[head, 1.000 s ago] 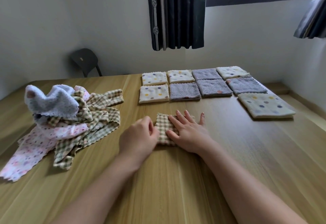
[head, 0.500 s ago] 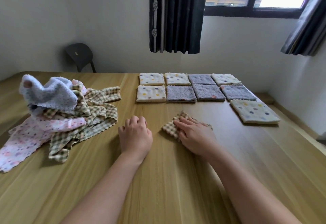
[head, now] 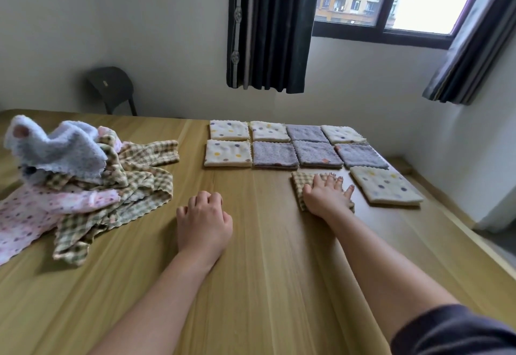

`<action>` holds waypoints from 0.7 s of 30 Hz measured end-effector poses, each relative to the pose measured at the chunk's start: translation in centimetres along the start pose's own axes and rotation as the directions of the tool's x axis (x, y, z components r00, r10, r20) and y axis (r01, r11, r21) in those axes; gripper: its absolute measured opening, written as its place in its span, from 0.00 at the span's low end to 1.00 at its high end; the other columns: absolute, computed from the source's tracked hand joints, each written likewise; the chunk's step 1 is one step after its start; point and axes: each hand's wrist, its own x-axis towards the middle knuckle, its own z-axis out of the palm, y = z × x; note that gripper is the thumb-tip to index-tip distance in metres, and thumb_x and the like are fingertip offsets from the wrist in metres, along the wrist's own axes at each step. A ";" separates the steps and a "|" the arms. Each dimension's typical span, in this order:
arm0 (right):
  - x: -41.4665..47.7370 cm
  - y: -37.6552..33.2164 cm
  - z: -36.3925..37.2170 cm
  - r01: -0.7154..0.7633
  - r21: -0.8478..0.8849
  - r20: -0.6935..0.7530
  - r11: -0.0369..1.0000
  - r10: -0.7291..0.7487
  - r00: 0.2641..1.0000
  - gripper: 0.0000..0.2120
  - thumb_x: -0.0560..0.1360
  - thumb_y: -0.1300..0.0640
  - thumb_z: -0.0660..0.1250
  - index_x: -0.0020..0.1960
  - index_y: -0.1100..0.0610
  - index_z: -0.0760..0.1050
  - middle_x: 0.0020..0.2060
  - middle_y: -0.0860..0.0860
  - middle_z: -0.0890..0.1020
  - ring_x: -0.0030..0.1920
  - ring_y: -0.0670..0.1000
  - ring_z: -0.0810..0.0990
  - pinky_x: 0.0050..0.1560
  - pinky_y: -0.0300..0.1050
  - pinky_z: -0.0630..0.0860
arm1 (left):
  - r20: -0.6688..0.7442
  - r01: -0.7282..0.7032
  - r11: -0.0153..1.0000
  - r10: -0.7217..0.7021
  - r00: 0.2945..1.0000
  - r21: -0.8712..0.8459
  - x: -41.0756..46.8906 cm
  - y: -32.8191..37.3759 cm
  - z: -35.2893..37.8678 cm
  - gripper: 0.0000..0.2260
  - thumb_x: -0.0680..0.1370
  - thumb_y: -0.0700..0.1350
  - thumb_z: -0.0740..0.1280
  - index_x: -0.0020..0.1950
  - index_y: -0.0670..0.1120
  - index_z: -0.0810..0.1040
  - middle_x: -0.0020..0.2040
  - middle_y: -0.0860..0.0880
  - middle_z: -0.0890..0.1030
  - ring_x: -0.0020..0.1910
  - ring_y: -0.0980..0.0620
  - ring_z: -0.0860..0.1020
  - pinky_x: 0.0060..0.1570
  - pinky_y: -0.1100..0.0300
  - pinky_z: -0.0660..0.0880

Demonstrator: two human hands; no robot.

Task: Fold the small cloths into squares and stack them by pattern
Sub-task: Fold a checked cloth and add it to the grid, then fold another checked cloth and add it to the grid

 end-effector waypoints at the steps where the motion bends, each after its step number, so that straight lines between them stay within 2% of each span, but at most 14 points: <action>1: 0.6 0.1 -0.2 -0.008 -0.005 -0.003 1.000 0.008 1.000 0.29 0.81 0.45 0.44 0.79 0.52 0.48 0.78 0.56 0.46 0.78 0.58 0.41 0.73 0.63 0.35 | 0.000 0.001 1.000 -0.001 1.000 0.002 0.0 0.0 0.0 0.11 0.77 0.47 0.60 0.58 0.49 0.74 0.57 0.50 0.75 0.56 0.49 0.72 0.55 0.52 0.65; 16: 4.3 2.3 -1.0 -0.013 -0.034 0.002 0.999 0.013 1.000 0.29 0.81 0.42 0.42 0.79 0.50 0.44 0.78 0.56 0.44 0.78 0.57 0.40 0.72 0.65 0.36 | -0.038 0.000 0.999 -0.001 0.999 -0.035 0.5 -0.1 0.5 0.10 0.76 0.47 0.63 0.57 0.49 0.75 0.56 0.50 0.76 0.56 0.48 0.73 0.55 0.52 0.65; 19: 3.4 2.2 -0.9 0.026 -0.017 -0.124 1.000 -0.028 0.992 0.29 0.81 0.41 0.43 0.79 0.49 0.44 0.78 0.56 0.45 0.78 0.57 0.40 0.73 0.66 0.35 | -0.050 -0.009 0.996 0.004 0.999 -0.090 0.4 0.0 0.3 0.09 0.75 0.45 0.65 0.55 0.48 0.76 0.55 0.49 0.77 0.55 0.48 0.74 0.54 0.51 0.66; 21: 2.0 1.3 -0.5 0.128 -0.034 -0.239 0.991 -0.132 0.962 0.28 0.82 0.42 0.43 0.79 0.50 0.46 0.79 0.55 0.47 0.78 0.55 0.41 0.74 0.63 0.35 | -0.126 -0.067 0.986 0.047 0.991 -0.155 0.6 -0.1 -0.2 0.08 0.72 0.41 0.68 0.51 0.45 0.78 0.52 0.48 0.78 0.50 0.46 0.77 0.49 0.50 0.69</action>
